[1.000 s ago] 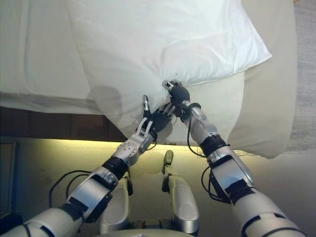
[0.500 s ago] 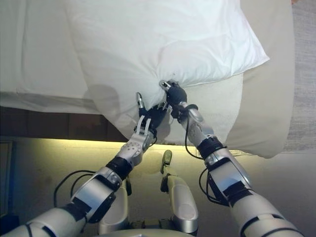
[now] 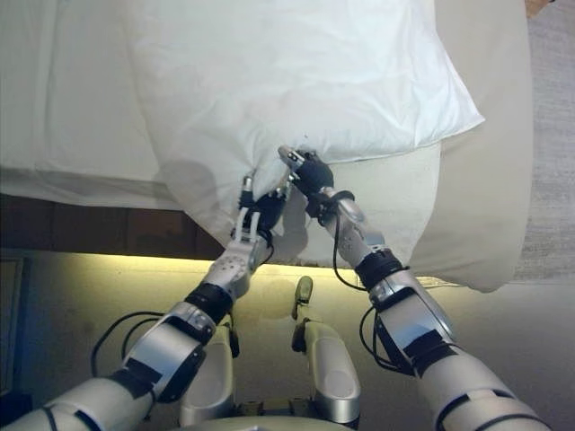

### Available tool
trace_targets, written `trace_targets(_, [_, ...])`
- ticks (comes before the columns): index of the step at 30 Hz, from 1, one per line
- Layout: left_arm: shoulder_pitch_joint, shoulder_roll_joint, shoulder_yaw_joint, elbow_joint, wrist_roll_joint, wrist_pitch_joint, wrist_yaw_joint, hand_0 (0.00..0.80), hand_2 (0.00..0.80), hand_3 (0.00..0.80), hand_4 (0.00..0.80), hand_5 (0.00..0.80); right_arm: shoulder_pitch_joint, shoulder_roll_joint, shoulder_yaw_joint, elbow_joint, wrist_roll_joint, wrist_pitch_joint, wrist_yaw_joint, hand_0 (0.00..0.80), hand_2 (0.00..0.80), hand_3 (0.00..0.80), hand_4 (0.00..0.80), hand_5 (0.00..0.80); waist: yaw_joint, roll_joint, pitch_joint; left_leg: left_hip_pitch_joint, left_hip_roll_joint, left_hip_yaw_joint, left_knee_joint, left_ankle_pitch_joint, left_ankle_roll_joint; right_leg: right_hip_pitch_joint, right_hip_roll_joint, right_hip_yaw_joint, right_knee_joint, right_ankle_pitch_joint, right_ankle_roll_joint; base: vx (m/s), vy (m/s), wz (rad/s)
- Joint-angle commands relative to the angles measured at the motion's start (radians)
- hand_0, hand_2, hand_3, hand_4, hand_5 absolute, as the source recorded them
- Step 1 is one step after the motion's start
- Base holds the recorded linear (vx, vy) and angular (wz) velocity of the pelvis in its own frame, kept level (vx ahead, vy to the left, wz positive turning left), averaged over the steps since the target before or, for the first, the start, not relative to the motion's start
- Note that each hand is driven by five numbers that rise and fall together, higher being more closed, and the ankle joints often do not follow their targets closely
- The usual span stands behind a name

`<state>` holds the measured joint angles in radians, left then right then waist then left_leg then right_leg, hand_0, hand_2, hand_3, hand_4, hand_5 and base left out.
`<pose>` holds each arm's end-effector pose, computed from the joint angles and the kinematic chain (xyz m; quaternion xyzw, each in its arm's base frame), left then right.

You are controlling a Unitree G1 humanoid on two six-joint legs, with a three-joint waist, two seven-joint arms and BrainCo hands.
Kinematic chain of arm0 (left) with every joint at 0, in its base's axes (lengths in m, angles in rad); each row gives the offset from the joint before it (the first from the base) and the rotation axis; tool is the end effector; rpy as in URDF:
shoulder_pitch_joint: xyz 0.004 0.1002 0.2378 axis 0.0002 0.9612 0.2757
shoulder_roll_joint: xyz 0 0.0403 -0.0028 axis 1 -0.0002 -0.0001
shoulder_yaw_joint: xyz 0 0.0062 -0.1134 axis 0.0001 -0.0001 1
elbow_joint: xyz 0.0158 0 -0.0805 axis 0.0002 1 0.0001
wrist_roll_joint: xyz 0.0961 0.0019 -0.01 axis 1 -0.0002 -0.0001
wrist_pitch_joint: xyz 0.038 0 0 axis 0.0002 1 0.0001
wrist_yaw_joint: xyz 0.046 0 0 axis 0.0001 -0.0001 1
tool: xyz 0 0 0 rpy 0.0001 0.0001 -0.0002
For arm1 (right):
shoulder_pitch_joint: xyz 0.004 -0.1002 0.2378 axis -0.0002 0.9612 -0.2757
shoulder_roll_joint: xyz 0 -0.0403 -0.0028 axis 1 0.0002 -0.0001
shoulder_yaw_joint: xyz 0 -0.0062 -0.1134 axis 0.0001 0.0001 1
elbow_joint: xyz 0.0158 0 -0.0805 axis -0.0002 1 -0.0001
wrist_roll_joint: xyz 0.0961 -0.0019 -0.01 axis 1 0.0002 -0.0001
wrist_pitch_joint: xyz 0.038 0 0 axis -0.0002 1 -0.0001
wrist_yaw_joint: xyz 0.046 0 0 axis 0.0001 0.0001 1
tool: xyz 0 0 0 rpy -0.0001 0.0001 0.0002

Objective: Make the bed neatly

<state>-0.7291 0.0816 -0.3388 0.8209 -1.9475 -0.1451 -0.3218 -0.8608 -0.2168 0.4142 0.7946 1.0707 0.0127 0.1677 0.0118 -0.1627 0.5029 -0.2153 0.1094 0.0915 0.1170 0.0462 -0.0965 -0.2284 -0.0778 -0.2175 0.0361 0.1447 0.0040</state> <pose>0.3203 0.0923 0.0616 -0.7083 0.0172 -0.1200 0.6954 0.3424 -0.1072 0.1070 0.2607 0.0551 0.2312 0.9357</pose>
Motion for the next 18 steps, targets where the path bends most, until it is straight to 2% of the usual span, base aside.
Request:
trace_targets(1, [-0.1, -0.023, 0.029, -0.022, 0.005, -0.006, -0.071, 0.8, 0.8, 0.8, 0.8, 0.8, -0.002, -0.055, -0.01, -0.029, -0.019, -0.01, -0.026, 0.0, 0.0, 0.0, 0.0, 0.0, 0.007, 0.018, -0.051, -0.019, -0.005, -0.006, 0.005, -0.007, 0.008, 0.018, -0.043, -0.046, 0.095, -0.098, 0.073, 0.0, 0.0, 0.0])
trace_targets(8, [-0.088, 0.007, 0.055, -0.017, 0.036, -0.002, -0.065, 0.8, 0.8, 0.8, 0.8, 0.8, 0.066, -0.057, -0.011, 0.039, -0.085, 0.033, -0.011, 0.0, 0.0, 0.0, 0.0, 0.0, 0.006, 0.033, -0.067, -0.003, -0.015, -0.01, 0.011, -0.018, 0.01, 0.033, -0.048, -0.046, 0.102, -0.11, 0.07, -0.002, 0.024, 0.0])
trace_targets(12, [-0.04, 0.021, 0.073, -0.032, 0.074, 0.002, -0.073, 0.8, 0.8, 0.8, 0.8, 0.8, 0.156, -0.064, -0.007, 0.07, -0.111, 0.07, 0.039, 0.0, 0.0, 0.0, 0.0, 0.0, 0.005, 0.045, -0.085, 0.023, -0.021, -0.012, -0.004, -0.023, 0.012, 0.057, -0.055, -0.045, 0.096, -0.12, 0.071, 0.007, 0.056, 0.0])
trace_targets(18, [0.08, 0.054, 0.133, -0.051, 0.126, 0.019, -0.117, 0.8, 0.8, 0.8, 0.8, 0.8, 0.33, -0.066, -0.043, 0.142, -0.15, 0.062, 0.109, 0.0, 0.0, 0.0, 0.0, 0.0, 0.007, 0.075, -0.133, 0.084, -0.032, -0.013, -0.04, -0.031, 0.016, 0.111, -0.066, -0.052, 0.081, -0.138, 0.074, 0.036, 0.069, 0.03])
